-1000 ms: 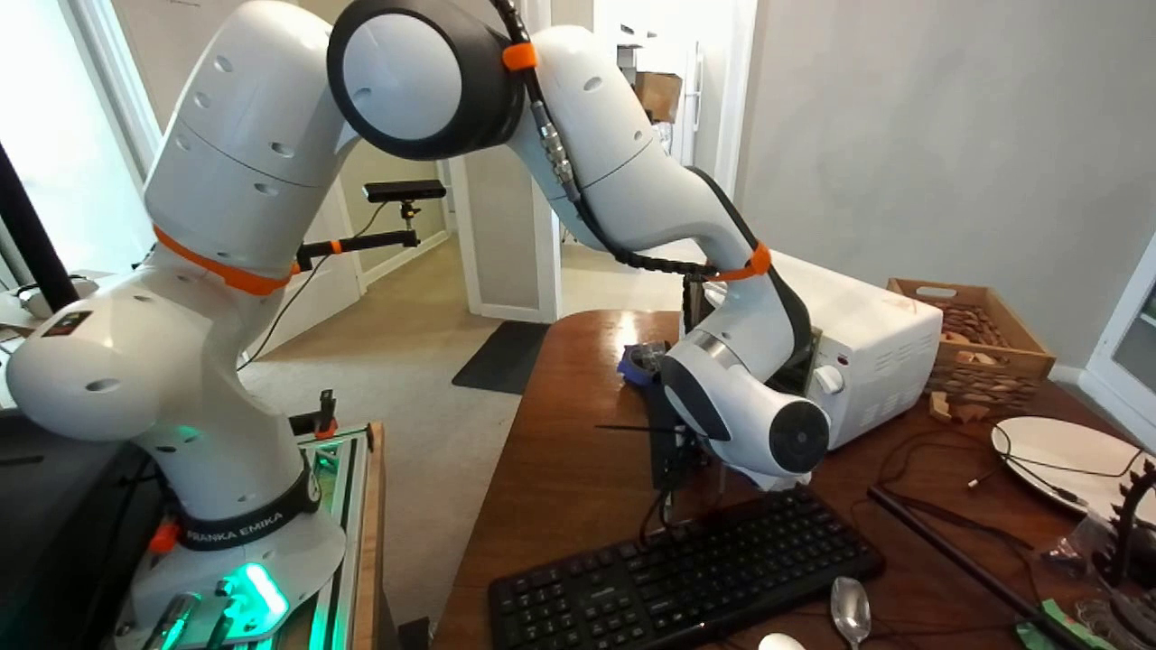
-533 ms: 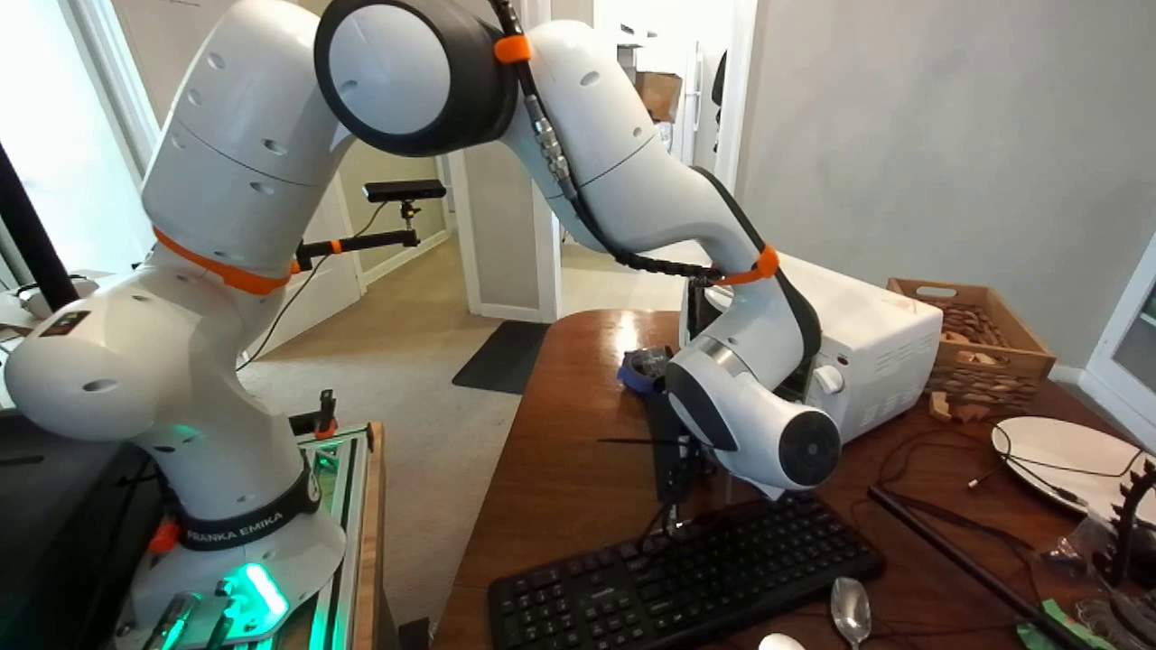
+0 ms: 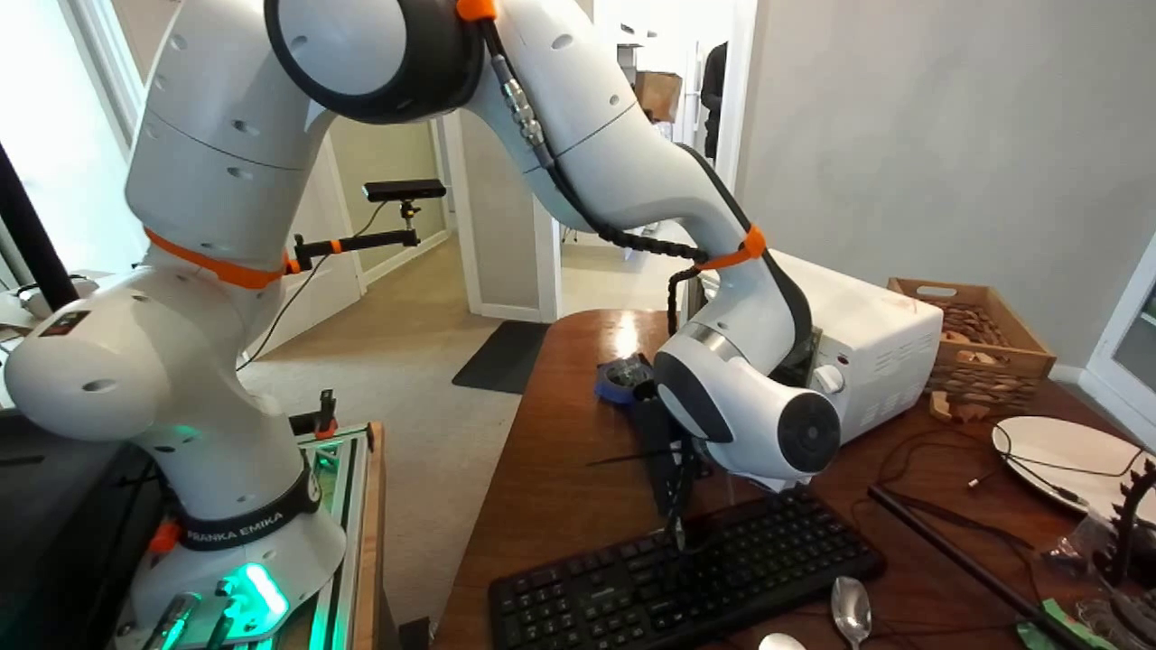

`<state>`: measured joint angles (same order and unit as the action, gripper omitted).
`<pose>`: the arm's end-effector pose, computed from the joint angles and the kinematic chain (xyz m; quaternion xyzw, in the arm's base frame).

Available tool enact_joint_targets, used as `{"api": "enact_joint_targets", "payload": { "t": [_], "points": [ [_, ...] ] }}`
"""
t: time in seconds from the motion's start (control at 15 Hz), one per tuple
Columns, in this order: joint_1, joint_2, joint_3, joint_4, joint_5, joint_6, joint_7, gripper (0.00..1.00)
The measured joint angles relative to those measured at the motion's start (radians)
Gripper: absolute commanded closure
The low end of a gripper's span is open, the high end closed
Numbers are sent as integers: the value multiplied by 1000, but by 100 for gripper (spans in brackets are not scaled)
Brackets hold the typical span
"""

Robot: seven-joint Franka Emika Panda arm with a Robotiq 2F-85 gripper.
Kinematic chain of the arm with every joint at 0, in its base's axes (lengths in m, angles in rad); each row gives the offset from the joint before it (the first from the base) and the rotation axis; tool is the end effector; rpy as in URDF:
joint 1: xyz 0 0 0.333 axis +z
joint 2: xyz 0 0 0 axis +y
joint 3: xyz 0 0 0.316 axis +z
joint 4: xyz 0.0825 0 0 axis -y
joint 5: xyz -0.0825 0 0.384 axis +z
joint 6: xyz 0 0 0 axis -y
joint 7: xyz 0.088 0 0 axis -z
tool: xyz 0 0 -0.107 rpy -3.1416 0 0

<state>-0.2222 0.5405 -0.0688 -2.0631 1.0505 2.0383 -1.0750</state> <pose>0.5326 -0.1101 0.1499 -0.9060 -0.0047 -0.0381 0.4216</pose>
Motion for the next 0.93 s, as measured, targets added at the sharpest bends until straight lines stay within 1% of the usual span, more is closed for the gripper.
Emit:
{"api": "enact_joint_targets", "payload": {
  "t": [0.47, 0.67, 0.93],
  "points": [
    [-11, -37, -2, -43, 0, -14, -158, 98],
    [-26, -36, -2, -42, 0, -63, -203, 98],
    [-50, -26, -3, -22, 1, -170, -220, 98]
  ]
}}
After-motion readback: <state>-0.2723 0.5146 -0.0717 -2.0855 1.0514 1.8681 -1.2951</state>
